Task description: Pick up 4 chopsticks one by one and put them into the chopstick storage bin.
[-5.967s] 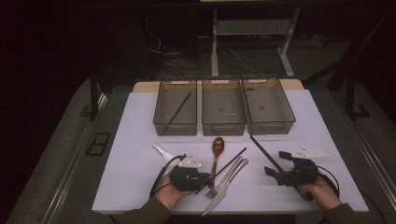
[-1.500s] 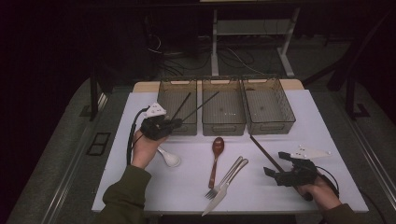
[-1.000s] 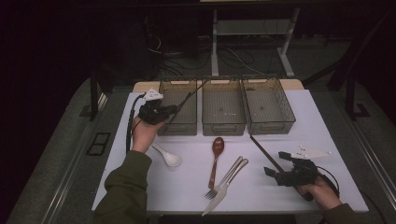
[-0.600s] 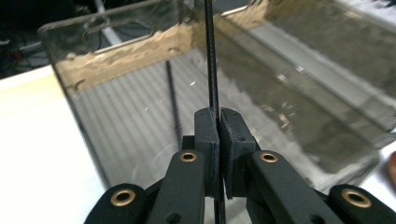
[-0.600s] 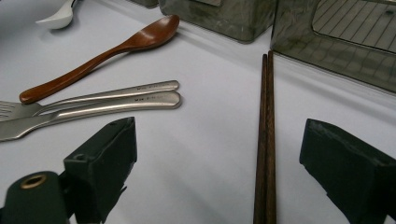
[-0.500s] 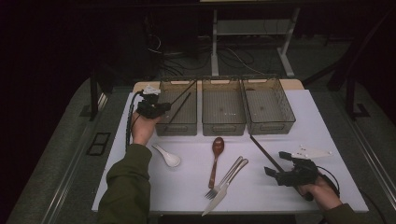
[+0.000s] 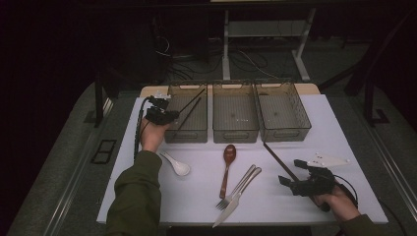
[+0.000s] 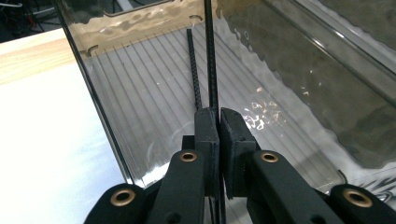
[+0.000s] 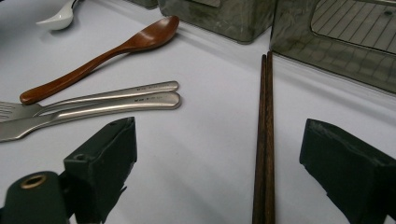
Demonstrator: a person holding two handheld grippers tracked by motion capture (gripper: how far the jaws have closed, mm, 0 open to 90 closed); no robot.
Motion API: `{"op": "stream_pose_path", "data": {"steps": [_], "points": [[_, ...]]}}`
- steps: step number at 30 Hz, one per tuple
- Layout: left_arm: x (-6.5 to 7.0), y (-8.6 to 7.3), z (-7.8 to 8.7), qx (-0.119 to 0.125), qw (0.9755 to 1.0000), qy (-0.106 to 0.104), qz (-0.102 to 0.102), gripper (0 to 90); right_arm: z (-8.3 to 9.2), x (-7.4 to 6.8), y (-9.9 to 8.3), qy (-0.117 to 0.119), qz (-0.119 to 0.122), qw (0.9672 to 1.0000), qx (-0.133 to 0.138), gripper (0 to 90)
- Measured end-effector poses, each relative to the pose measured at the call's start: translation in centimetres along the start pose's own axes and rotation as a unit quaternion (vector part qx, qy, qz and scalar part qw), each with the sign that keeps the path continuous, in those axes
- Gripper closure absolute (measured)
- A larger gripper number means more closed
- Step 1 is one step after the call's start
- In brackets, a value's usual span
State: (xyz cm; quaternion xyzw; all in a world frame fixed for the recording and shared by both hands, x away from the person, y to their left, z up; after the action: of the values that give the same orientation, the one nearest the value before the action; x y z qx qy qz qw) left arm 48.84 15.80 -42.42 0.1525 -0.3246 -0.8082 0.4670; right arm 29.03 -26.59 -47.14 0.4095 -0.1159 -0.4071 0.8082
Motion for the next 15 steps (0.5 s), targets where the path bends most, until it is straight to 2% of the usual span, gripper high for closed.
{"op": "stream_pose_path", "data": {"steps": [6,10,15], "points": [[0.12,-0.04,-0.14,-0.002,1.0,-0.001,0.001,83.3,0.02,0.01,0.0,0.0,0.0,1.0,0.0,10.7],[0.16,0.06,-0.12,0.002,1.0,0.004,0.0,77.0,0.04,0.0,0.0,0.0,-0.001,1.0,0.0,10.7],[0.47,0.32,0.28,0.015,0.9999,-0.005,-0.001,70.6,0.05,0.02,0.0,0.0,-0.001,1.0,0.0,10.7]]}}
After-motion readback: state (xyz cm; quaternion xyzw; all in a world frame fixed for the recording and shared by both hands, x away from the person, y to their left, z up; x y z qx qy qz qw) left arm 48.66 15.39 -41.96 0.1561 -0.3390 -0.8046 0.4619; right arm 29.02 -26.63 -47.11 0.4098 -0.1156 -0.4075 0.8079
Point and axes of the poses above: each handheld gripper's, and its own axes: z roughly backward along the jaws, y roughly out of its top, x roughly to its right, the point moved 5 cm from there along -z, roughly forward along the jaws, and after that the axes turned 6 degrees about -x, right-handed, at the moved point
